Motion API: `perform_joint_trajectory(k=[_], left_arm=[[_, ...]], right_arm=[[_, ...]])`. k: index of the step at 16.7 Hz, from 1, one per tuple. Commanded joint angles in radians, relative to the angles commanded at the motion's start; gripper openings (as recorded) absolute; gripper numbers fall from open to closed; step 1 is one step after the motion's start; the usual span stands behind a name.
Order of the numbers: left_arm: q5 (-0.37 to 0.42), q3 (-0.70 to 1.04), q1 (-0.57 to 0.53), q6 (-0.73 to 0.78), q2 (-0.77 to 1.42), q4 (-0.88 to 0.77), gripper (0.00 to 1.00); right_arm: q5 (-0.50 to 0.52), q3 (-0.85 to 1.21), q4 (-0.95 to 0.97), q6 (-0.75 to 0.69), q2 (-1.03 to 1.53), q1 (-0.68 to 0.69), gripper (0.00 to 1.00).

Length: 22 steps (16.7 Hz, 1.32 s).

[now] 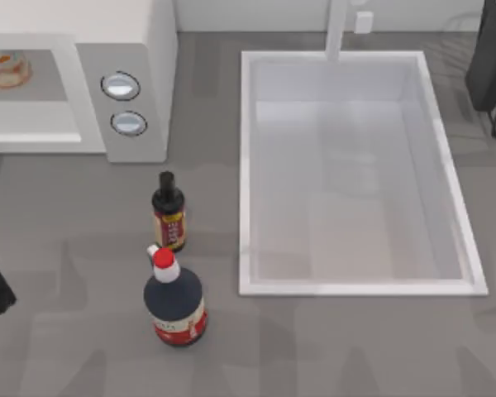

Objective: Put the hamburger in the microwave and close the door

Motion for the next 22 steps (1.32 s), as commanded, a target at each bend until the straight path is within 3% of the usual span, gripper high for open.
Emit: perform_joint_trajectory(k=[6,19,22], left_arm=[[-0.006,-0.009,-0.005,-0.003,-0.020,-0.005,1.00],[-0.006,-0.009,-0.005,-0.003,-0.020,-0.005,0.02],[-0.006,-0.009,-0.005,-0.003,-0.020,-0.005,0.00]], right_arm=[[0.000,0.000,0.000,0.000,0.000,0.000,1.00],[0.000,0.000,0.000,0.000,0.000,0.000,1.00],[0.000,0.000,0.000,0.000,0.000,0.000,1.00]])
